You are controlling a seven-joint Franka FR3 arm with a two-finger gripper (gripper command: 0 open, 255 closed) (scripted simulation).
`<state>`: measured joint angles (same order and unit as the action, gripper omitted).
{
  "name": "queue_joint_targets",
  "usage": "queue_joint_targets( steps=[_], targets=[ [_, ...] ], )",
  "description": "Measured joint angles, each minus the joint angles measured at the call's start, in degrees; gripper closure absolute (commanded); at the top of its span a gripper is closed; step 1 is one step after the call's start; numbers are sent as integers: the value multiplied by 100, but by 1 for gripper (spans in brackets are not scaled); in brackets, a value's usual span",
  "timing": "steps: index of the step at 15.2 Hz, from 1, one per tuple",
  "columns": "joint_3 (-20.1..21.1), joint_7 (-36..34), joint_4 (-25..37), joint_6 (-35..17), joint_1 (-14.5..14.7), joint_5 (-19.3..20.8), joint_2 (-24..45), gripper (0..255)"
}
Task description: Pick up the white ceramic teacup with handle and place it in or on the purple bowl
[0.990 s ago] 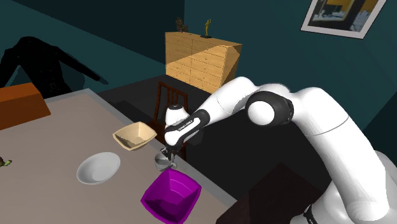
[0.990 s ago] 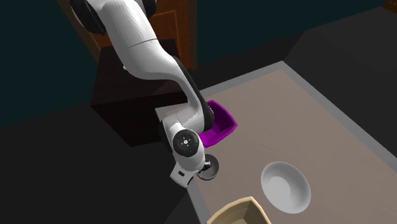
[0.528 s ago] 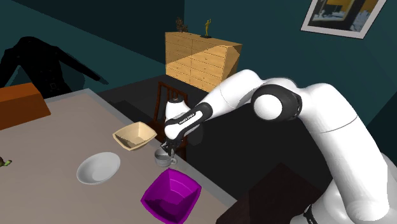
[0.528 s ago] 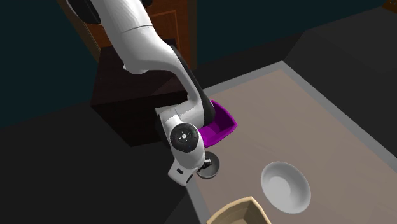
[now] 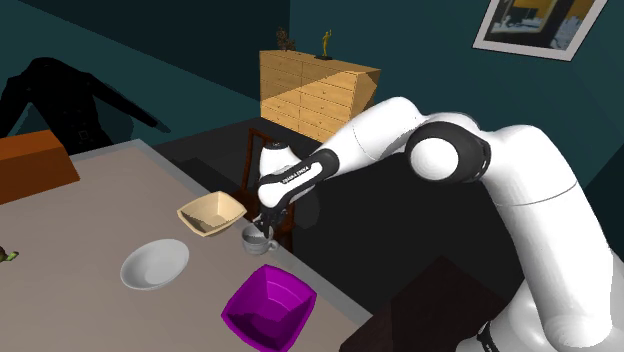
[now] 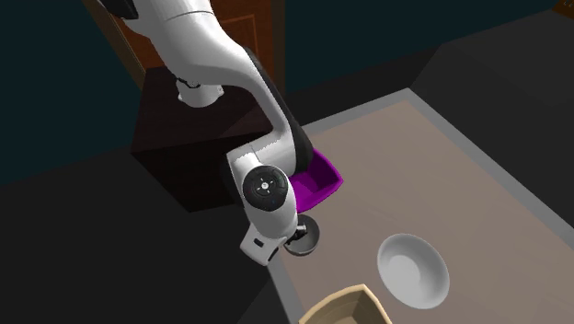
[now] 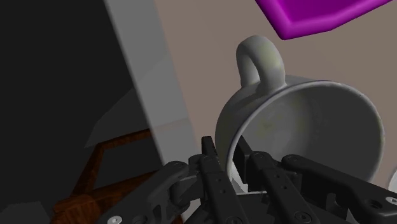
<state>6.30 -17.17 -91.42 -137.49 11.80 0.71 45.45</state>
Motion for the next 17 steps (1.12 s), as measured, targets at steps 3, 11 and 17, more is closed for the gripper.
queue_joint_targets(
  steps=[3, 11, 17],
  targets=[
    [13, -13, -75, 121, -3, -10, -196, 255],
    [41, -19, -102, 509, -27, -38, -611, 255],
    [96, -157, -749, 397, 47, -64, -1156, 255]
  ],
)
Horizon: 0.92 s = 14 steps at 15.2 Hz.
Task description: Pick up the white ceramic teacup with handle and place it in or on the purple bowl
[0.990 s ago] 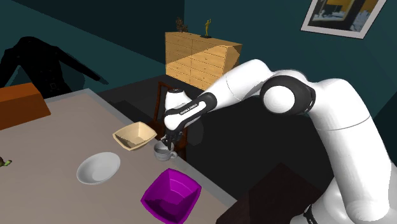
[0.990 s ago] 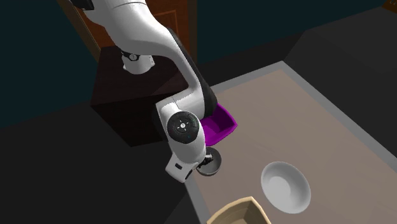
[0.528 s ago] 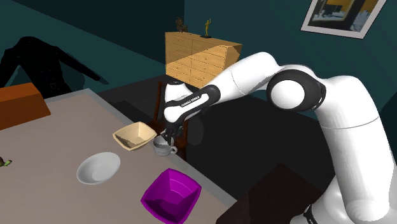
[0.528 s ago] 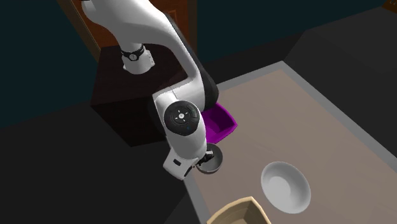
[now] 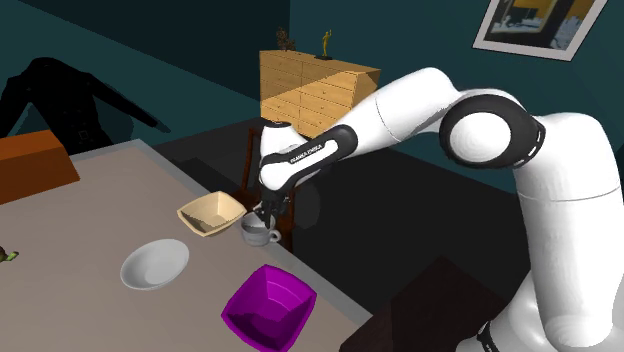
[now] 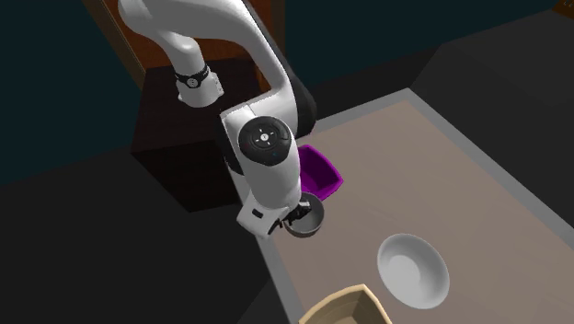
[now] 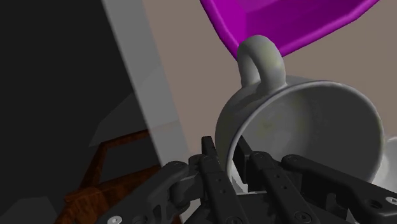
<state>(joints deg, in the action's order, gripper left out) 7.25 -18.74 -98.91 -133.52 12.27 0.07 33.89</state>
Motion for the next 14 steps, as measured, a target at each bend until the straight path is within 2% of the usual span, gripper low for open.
queue_joint_targets(
  steps=[7, 12, 14],
  targets=[
    [181, -499, -1734, -674, 318, -64, -1090, 255],
    [365, -946, -2701, -1007, 608, -127, -1754, 255],
    [397, -1043, -2918, -1180, 672, -124, -1803, 255]
  ],
)
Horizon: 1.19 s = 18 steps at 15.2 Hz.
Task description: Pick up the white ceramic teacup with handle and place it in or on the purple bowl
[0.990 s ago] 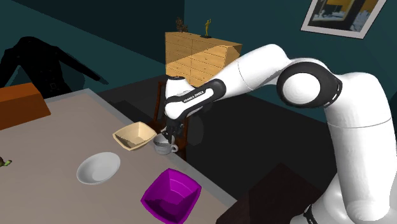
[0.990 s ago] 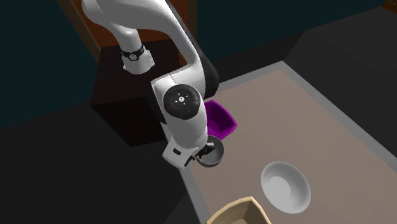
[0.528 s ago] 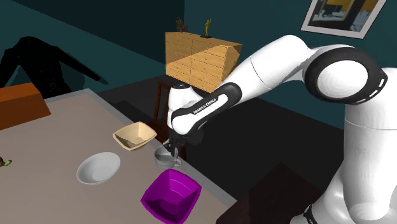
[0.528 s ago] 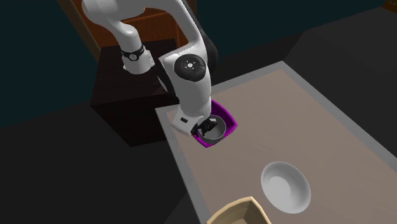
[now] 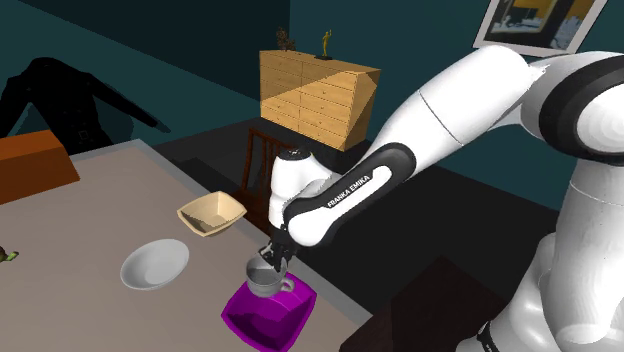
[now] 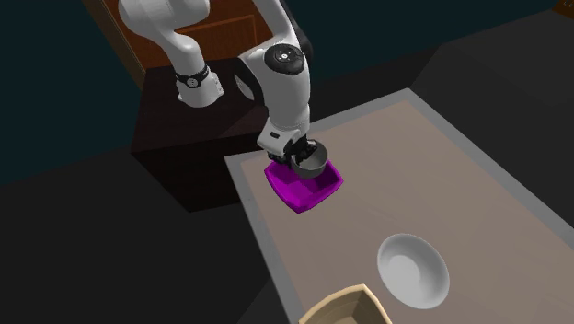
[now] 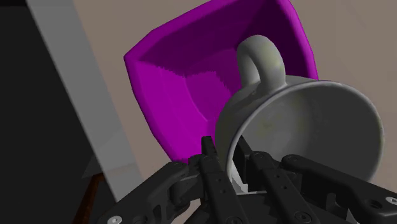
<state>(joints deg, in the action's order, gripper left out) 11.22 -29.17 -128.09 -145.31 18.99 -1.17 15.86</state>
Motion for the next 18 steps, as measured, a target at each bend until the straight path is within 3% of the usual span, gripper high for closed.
queue_joint_targets(
  steps=[11, 18],
  targets=[
    [-100, -111, -30, -732, 101, 170, 708, 255],
    [-145, -127, 5, -939, 128, 222, 949, 255]
  ],
)
